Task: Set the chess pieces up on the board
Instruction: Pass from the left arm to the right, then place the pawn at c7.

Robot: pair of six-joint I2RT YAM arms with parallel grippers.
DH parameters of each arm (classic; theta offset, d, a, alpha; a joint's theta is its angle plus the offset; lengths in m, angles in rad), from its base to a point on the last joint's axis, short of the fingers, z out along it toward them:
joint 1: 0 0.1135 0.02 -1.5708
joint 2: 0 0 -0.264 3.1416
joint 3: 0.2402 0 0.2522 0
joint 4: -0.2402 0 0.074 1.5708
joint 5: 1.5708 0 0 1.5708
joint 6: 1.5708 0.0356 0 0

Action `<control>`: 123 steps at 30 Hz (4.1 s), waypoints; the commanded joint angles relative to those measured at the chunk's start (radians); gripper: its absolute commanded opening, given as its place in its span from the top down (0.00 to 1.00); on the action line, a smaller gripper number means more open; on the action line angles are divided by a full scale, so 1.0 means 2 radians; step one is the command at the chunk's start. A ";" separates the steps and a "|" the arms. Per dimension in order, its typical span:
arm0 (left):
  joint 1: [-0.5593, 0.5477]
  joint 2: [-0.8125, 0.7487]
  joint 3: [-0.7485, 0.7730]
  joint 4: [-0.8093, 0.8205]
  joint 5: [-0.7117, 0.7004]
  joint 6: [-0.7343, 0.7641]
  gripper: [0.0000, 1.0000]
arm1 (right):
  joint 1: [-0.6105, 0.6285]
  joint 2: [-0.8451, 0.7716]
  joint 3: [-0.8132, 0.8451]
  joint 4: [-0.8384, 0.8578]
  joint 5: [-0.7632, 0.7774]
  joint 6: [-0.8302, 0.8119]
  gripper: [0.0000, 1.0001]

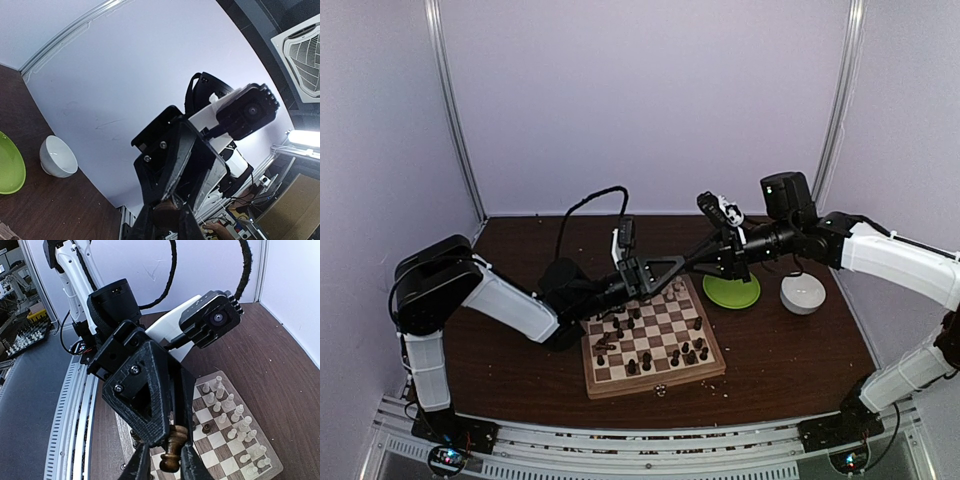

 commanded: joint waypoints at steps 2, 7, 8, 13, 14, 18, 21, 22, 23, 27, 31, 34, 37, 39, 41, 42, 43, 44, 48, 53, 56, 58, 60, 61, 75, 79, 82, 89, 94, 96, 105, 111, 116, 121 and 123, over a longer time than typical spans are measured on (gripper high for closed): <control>-0.003 -0.018 0.003 0.034 -0.004 0.001 0.92 | 0.004 -0.002 -0.010 0.010 -0.003 0.001 0.84; -0.003 -0.017 0.003 0.034 -0.006 -0.001 0.90 | 0.004 -0.009 -0.017 0.013 0.008 -0.001 0.93; -0.002 -0.016 0.001 0.034 -0.007 -0.001 0.85 | 0.004 -0.010 -0.017 0.013 0.010 -0.001 0.94; 0.003 -0.014 -0.026 0.034 -0.027 -0.001 0.63 | 0.004 -0.014 0.005 -0.033 0.035 -0.036 0.95; 0.006 -0.017 -0.034 0.034 -0.028 0.002 0.62 | 0.004 -0.014 0.015 -0.056 0.045 -0.055 0.95; 0.034 -0.046 -0.072 -0.003 -0.025 0.034 0.59 | 0.005 0.008 0.074 -0.159 0.094 -0.131 0.95; 0.066 -0.073 -0.095 -0.059 -0.023 0.074 0.57 | 0.014 0.050 0.137 -0.257 0.134 -0.185 0.95; 0.078 -0.082 -0.095 -0.077 -0.020 0.085 0.57 | 0.019 0.065 0.156 -0.281 0.146 -0.197 0.95; 0.090 -0.090 -0.094 -0.093 -0.016 0.100 0.57 | 0.026 0.080 0.181 -0.303 0.162 -0.207 0.95; 0.129 -0.135 -0.060 -0.235 -0.017 0.202 0.58 | 0.064 0.149 0.258 -0.381 0.229 -0.236 0.95; 0.134 -0.190 -0.028 -0.398 -0.123 0.361 0.58 | 0.100 0.226 0.341 -0.453 0.288 -0.257 0.95; 0.134 -0.227 -0.044 -0.434 -0.207 0.415 0.57 | 0.120 0.283 0.398 -0.504 0.330 -0.273 0.95; 0.134 -0.248 -0.080 -0.427 -0.256 0.441 0.56 | 0.138 0.339 0.445 -0.541 0.362 -0.288 0.95; 0.134 -0.251 -0.103 -0.410 -0.275 0.447 0.56 | 0.151 0.368 0.473 -0.563 0.377 -0.297 0.95; 0.134 -0.248 -0.119 -0.394 -0.283 0.448 0.55 | 0.164 0.396 0.500 -0.586 0.391 -0.308 0.95; 0.134 -0.248 -0.121 -0.393 -0.283 0.448 0.55 | 0.172 0.407 0.509 -0.597 0.403 -0.314 0.95; 0.134 -0.249 -0.120 -0.394 -0.283 0.448 0.55 | 0.179 0.417 0.514 -0.605 0.412 -0.318 0.95; 0.134 -0.250 -0.121 -0.394 -0.283 0.448 0.55 | 0.187 0.424 0.516 -0.609 0.422 -0.320 0.95; 0.134 -0.258 -0.132 -0.385 -0.295 0.447 0.55 | 0.206 0.448 0.513 -0.624 0.456 -0.322 0.96; 0.134 -0.262 -0.139 -0.382 -0.297 0.446 0.55 | 0.209 0.460 0.510 -0.636 0.467 -0.322 0.96; 0.134 -0.260 -0.138 -0.381 -0.295 0.446 0.55 | 0.210 0.461 0.504 -0.635 0.465 -0.321 0.95; 0.134 -0.259 -0.138 -0.381 -0.293 0.446 0.55 | 0.211 0.463 0.500 -0.635 0.465 -0.321 0.95; 0.134 -0.259 -0.139 -0.381 -0.293 0.446 0.55 | 0.211 0.466 0.496 -0.635 0.468 -0.319 0.95; 0.134 -0.259 -0.139 -0.381 -0.292 0.445 0.55 | 0.211 0.467 0.493 -0.635 0.470 -0.318 0.95; 0.134 -0.252 -0.135 -0.382 -0.285 0.443 0.55 | 0.211 0.483 0.475 -0.618 0.472 -0.312 0.92; 0.134 -0.253 -0.137 -0.381 -0.284 0.441 0.55 | 0.212 0.487 0.475 -0.614 0.474 -0.312 0.91; 0.134 -0.253 -0.138 -0.381 -0.283 0.440 0.55 | 0.211 0.489 0.476 -0.614 0.476 -0.312 0.91; 0.134 -0.252 -0.138 -0.380 -0.282 0.440 0.55 | 0.210 0.491 0.472 -0.614 0.489 -0.311 0.91; 0.134 -0.252 -0.138 -0.379 -0.280 0.440 0.55 | 0.208 0.490 0.472 -0.616 0.492 -0.311 0.91; 0.134 -0.251 -0.138 -0.379 -0.280 0.439 0.55 | 0.208 0.490 0.472 -0.617 0.493 -0.311 0.91; 0.134 -0.249 -0.138 -0.379 -0.276 0.438 0.55 | 0.206 0.490 0.472 -0.615 0.497 -0.307 0.89; 0.134 -0.248 -0.137 -0.379 -0.276 0.438 0.55 | 0.206 0.487 0.472 -0.609 0.485 -0.306 0.78; 0.134 -0.248 -0.137 -0.379 -0.276 0.437 0.55 | 0.206 0.478 0.472 -0.605 0.477 -0.307 0.74; 0.134 -0.246 -0.137 -0.379 -0.276 0.437 0.55 | 0.200 0.456 0.473 -0.607 0.479 -0.311 0.71; 0.134 -0.245 -0.136 -0.379 -0.275 0.437 0.55 | 0.191 0.441 0.473 -0.604 0.478 -0.315 0.70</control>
